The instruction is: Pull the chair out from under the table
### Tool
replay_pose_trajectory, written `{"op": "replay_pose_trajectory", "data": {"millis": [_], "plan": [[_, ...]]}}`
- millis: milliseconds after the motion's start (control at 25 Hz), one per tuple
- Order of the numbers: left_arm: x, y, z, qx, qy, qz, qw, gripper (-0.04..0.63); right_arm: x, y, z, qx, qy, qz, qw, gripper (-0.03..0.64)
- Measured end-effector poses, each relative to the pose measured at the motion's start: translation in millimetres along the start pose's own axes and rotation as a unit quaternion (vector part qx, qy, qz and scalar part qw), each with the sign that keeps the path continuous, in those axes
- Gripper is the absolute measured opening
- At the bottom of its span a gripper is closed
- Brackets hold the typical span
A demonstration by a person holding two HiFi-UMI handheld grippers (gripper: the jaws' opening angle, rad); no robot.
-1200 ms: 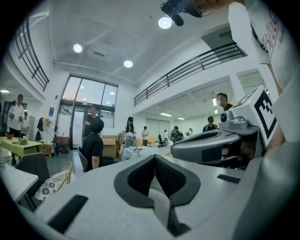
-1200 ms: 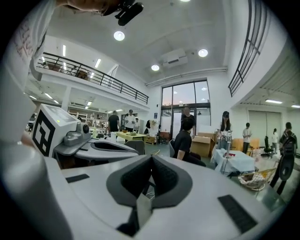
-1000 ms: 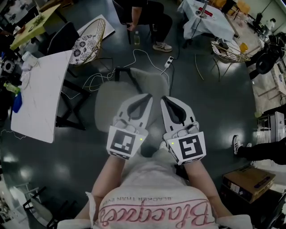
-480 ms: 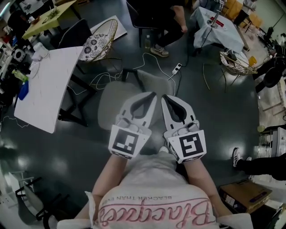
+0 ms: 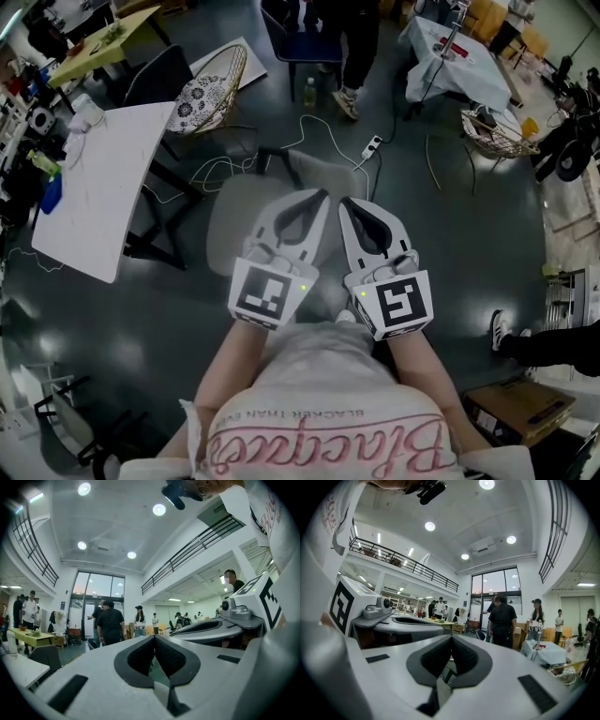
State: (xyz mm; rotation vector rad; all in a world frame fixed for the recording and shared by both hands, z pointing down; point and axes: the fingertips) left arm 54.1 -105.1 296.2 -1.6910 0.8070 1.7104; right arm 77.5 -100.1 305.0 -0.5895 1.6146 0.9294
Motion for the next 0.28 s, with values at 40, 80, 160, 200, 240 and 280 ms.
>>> {"op": "replay_pose_trajectory", "data": {"millis": [40, 80, 160, 200, 240, 280], "plan": [[0.4, -0.6, -1.3, -0.002, 0.000, 0.000, 1.0000, 0.005, -0.4, -1.2, 0.2, -0.001, 0.000, 0.000, 1.000, 0.005], [0.4, -1.3, -2.6, -0.003, 0.000, -0.001, 1.0000, 0.005, -0.6, -2.3, 0.4, -0.003, 0.000, 0.000, 1.000, 0.005], [-0.3, -3.1, -5.3, -0.006, 0.001, -0.001, 1.0000, 0.005, 0.0, -4.2, 0.5, -0.003, -0.002, 0.003, 1.000, 0.005], [-0.9, -4.3, -6.8, -0.007, 0.001, -0.001, 1.0000, 0.005, 0.3, -5.2, 0.5, -0.002, -0.003, 0.004, 1.000, 0.005], [-1.4, -5.6, -8.4, -0.008, 0.002, -0.001, 1.0000, 0.005, 0.5, -6.3, 0.5, -0.002, -0.004, 0.006, 1.000, 0.005], [-2.0, -6.9, -10.0, -0.009, 0.002, -0.001, 1.0000, 0.005, 0.5, -7.5, 0.6, -0.001, -0.005, 0.007, 1.000, 0.005]]}}
Point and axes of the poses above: the fingertips, and each gripper's own axes: z backward along the fingers, y to its left, x out of its top, and after that the axes turned 8 degrees about z, right-handed
